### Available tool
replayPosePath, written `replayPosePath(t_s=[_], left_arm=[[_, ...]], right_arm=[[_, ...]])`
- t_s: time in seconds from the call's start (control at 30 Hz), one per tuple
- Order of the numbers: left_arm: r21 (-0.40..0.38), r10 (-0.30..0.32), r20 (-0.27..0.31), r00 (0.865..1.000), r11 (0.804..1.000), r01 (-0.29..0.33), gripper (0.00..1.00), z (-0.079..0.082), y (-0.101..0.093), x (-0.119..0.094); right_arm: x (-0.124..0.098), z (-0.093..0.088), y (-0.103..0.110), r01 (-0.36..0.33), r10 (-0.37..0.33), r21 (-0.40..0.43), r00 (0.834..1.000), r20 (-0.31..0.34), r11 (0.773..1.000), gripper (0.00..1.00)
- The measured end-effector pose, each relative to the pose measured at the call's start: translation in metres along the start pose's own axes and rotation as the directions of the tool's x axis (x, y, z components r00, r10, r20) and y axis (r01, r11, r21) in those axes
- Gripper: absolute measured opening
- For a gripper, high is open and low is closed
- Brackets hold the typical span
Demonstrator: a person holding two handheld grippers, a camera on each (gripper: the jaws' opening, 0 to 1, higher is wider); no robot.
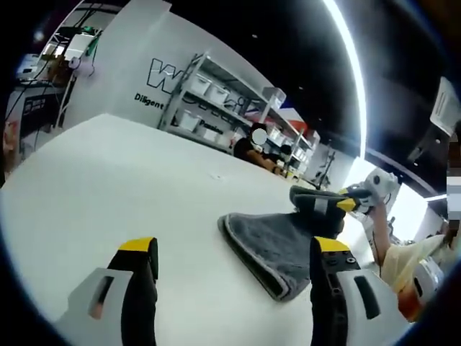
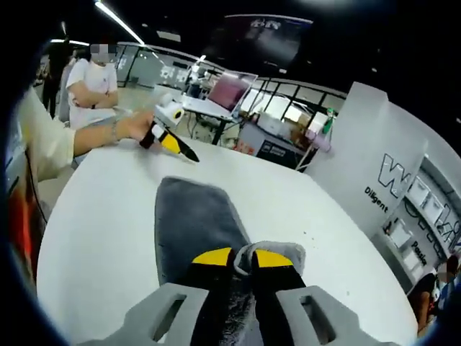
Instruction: Fold the towel on the table until its edges align and the towel forms a compact rectangular stack.
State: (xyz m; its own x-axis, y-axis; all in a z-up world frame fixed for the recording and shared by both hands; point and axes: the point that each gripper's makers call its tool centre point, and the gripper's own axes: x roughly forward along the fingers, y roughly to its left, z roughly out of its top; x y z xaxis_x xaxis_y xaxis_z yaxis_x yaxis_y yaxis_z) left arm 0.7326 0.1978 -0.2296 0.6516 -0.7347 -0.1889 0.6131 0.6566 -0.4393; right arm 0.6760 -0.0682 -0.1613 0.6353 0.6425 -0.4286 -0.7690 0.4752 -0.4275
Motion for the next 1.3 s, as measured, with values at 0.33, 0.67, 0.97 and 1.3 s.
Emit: replayPosePath(t_s=[0.33, 0.67, 0.97, 1.3], left_arm=[[-0.002, -0.007, 0.008, 1.000, 1.000, 0.007, 0.85, 0.002, -0.002, 0.000], [-0.004, -0.008, 0.010, 1.000, 1.000, 0.008, 0.85, 0.004, 0.000, 0.000], [-0.004, -0.011, 0.014, 1.000, 1.000, 0.011, 0.85, 0.004, -0.004, -0.001], [-0.005, -0.013, 0.024, 1.000, 1.000, 0.013, 0.85, 0.005, -0.007, -0.002]], right_arm=[[0.022, 0.024, 0.006, -0.031, 0.032, -0.032, 0.999, 0.030, 0.999, 0.07], [0.041, 0.057, 0.015, -0.065, 0.070, -0.051, 0.994, 0.089, 0.997, 0.07], [0.059, 0.078, 0.027, -0.103, 0.112, -0.086, 0.988, 0.109, 0.991, 0.07], [0.069, 0.107, 0.042, -0.132, 0.148, -0.110, 0.976, 0.157, 0.985, 0.07]])
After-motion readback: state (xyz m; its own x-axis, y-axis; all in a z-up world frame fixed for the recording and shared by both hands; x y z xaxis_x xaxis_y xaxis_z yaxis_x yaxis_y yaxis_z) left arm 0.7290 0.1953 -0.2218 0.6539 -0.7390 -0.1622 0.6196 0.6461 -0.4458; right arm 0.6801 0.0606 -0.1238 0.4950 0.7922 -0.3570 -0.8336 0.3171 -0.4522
